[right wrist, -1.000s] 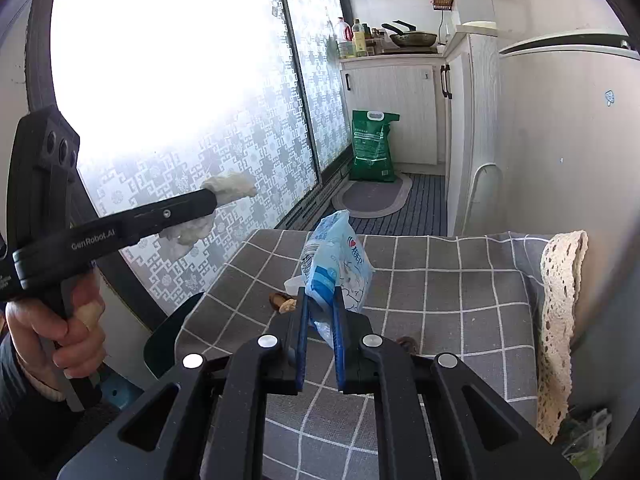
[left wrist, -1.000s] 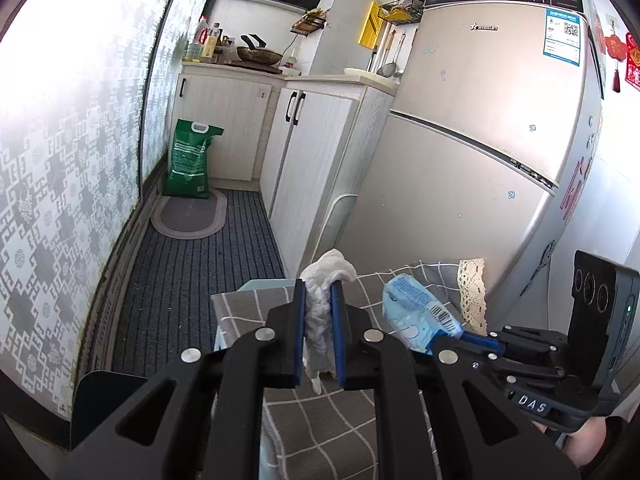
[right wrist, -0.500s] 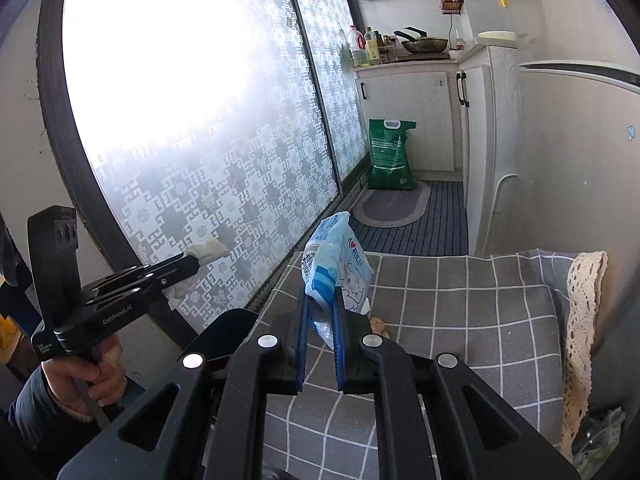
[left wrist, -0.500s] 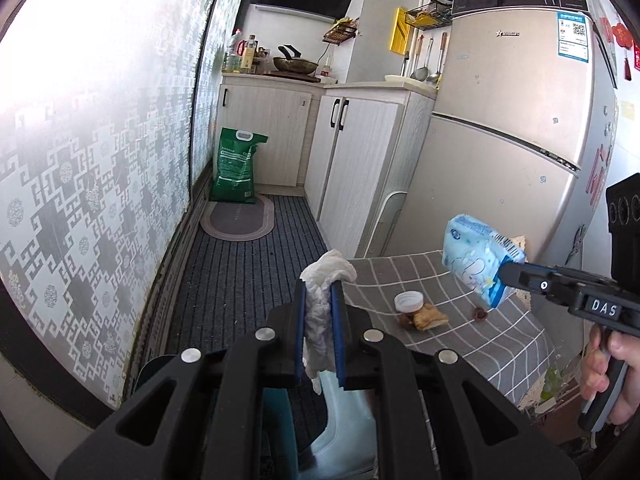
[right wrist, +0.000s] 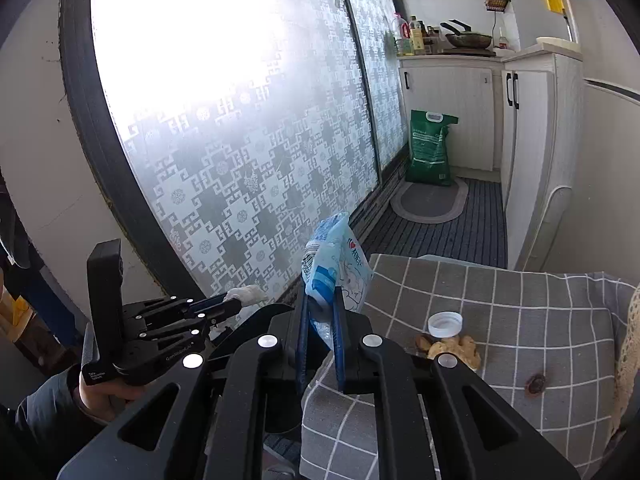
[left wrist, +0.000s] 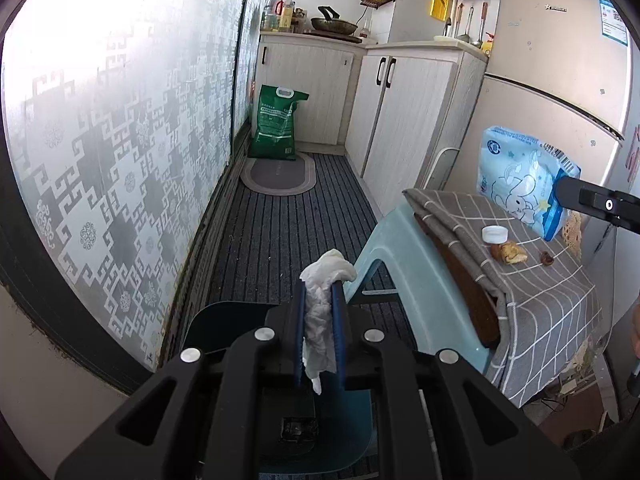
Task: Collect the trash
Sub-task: 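Carry the tissue and wipes pack over the teal bin with both tools, then open the left tool over the bin to drop the tissue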
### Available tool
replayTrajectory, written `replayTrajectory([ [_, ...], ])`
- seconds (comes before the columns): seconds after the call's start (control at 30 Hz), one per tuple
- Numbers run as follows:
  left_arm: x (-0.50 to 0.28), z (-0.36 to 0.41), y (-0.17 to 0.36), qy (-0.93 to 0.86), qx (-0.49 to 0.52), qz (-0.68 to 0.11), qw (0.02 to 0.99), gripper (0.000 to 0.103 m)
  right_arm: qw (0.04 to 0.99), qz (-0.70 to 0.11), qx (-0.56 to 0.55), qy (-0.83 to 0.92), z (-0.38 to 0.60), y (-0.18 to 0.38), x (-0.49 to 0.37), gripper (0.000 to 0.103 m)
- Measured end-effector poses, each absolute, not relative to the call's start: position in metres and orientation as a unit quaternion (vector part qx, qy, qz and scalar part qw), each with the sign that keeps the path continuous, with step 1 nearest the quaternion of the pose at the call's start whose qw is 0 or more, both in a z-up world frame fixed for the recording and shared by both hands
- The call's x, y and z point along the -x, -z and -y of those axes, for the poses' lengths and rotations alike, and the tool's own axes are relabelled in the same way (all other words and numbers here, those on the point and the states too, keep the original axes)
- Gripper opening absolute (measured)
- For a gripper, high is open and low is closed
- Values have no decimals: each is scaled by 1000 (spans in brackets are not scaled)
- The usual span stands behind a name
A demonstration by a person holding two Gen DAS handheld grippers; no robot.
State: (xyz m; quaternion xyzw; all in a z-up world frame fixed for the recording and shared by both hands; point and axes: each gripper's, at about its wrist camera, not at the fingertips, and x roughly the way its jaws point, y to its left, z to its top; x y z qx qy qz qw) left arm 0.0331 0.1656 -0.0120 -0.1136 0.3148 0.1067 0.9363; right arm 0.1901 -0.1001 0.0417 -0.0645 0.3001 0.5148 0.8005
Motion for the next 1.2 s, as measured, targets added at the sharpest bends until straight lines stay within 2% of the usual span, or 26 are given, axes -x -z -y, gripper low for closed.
replayTrajectory([
  [0.37, -29, -201, 69, -107, 141, -392, 903, 15, 765, -360, 130, -518, 31, 0, -176, 11],
  [0.77, -29, -218, 130, -111, 126, -475, 864, 15, 728, -401, 218, -512, -37, 43, -147, 11],
  [1.2, -25, -229, 161, -104, 121, -525, 836, 22, 687, -457, 286, -488, -81, 97, -135, 11],
])
